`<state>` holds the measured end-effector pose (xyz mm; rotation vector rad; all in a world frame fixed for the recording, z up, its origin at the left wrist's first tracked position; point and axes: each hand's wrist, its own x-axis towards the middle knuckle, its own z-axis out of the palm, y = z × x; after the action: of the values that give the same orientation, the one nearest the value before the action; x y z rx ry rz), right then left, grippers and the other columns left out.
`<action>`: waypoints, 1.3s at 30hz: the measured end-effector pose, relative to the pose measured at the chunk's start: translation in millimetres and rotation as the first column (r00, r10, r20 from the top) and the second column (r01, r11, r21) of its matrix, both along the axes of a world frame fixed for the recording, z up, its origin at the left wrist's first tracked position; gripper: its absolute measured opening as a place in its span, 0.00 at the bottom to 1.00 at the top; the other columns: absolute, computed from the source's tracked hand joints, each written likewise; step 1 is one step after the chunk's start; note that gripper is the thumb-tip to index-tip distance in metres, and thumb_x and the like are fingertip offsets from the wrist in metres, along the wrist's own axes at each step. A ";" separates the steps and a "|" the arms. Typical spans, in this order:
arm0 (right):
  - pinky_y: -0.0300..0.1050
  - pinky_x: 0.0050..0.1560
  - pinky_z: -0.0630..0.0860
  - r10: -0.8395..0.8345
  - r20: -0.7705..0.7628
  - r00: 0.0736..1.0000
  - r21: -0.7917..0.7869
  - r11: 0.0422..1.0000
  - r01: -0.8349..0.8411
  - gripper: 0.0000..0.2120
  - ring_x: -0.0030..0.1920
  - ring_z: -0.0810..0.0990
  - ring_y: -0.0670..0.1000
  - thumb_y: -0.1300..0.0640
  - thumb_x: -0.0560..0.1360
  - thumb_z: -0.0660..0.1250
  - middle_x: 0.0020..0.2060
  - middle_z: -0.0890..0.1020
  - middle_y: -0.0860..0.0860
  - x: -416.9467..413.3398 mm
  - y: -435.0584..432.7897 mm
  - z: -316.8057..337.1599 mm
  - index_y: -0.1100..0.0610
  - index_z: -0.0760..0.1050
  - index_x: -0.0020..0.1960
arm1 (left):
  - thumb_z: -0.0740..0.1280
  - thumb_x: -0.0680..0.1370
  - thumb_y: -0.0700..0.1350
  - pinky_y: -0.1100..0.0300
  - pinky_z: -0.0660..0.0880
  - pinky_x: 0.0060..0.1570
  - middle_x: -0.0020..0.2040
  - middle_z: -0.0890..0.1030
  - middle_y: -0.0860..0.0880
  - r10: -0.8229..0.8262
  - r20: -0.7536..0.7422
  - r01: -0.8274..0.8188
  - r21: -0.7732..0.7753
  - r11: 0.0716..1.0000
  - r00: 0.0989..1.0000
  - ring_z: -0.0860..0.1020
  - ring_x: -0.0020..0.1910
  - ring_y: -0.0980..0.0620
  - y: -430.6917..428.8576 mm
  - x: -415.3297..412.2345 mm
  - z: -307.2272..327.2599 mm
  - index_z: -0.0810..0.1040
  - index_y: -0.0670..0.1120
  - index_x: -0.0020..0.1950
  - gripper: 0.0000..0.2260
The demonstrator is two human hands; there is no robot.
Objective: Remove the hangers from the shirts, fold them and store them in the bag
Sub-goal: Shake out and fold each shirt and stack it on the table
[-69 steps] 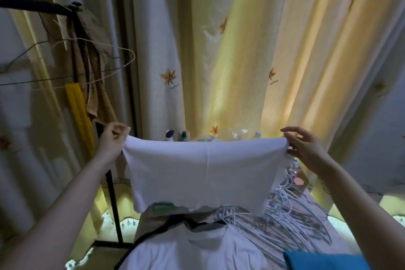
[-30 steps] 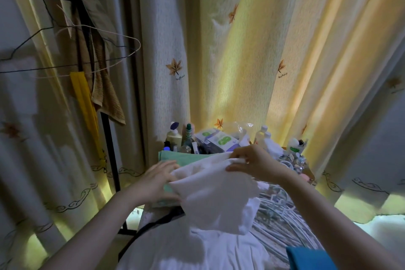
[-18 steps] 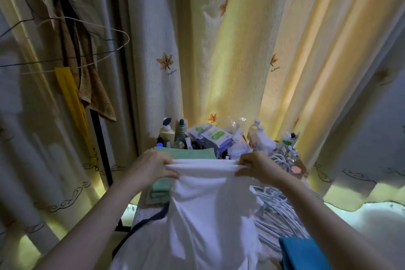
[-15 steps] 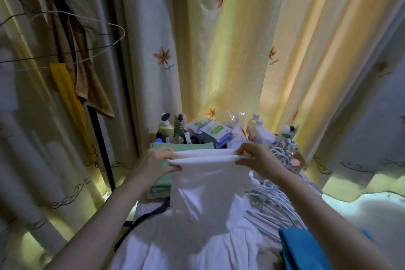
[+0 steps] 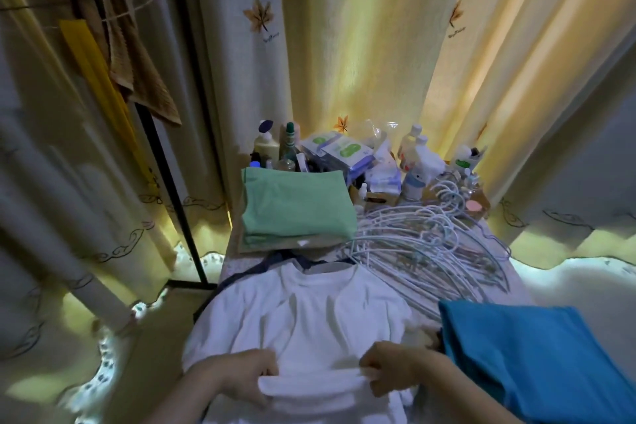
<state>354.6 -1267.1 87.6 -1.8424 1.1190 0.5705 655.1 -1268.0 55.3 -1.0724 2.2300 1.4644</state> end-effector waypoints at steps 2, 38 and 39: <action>0.41 0.44 0.69 0.000 -0.004 1.000 0.053 0.999 0.000 0.04 0.46 0.72 0.48 0.57 0.73 0.67 0.43 0.76 0.49 -2.1 -1.9 -5.6 0.51 0.76 0.47 | 0.68 0.73 0.47 0.62 0.67 0.44 0.42 0.74 0.49 -0.009 0.042 0.008 0.034 0.999 0.999 0.73 0.43 0.55 -0.9 3.5 -1.8 0.77 0.40 0.48 0.11; 0.41 0.24 0.73 -0.940 0.289 -0.184 0.100 -0.161 0.982 0.21 0.32 0.72 0.55 0.55 0.66 0.78 0.33 0.71 0.58 22.1 39.4 -92.1 0.59 0.65 0.35 | 0.71 0.74 0.40 0.49 0.77 0.48 0.54 0.79 0.34 0.981 0.186 -0.895 0.425 -0.139 -0.064 0.77 0.47 0.41 22.6 -39.9 -60.8 0.75 0.29 0.55 0.17; 0.41 0.24 0.73 -0.930 0.298 -0.212 0.122 -0.183 0.975 0.20 0.33 0.72 0.55 0.56 0.65 0.78 0.34 0.72 0.59 23.6 38.7 -92.3 0.60 0.66 0.35 | 0.72 0.74 0.38 0.48 0.77 0.48 0.53 0.80 0.33 0.981 0.173 -0.881 0.447 -0.158 -0.088 0.78 0.46 0.40 21.3 -38.3 -59.8 0.75 0.27 0.54 0.16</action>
<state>378.2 -1228.4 -4.7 -0.4548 1.9797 -0.8273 616.8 -1246.7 -4.5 -2.7653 0.4925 2.4552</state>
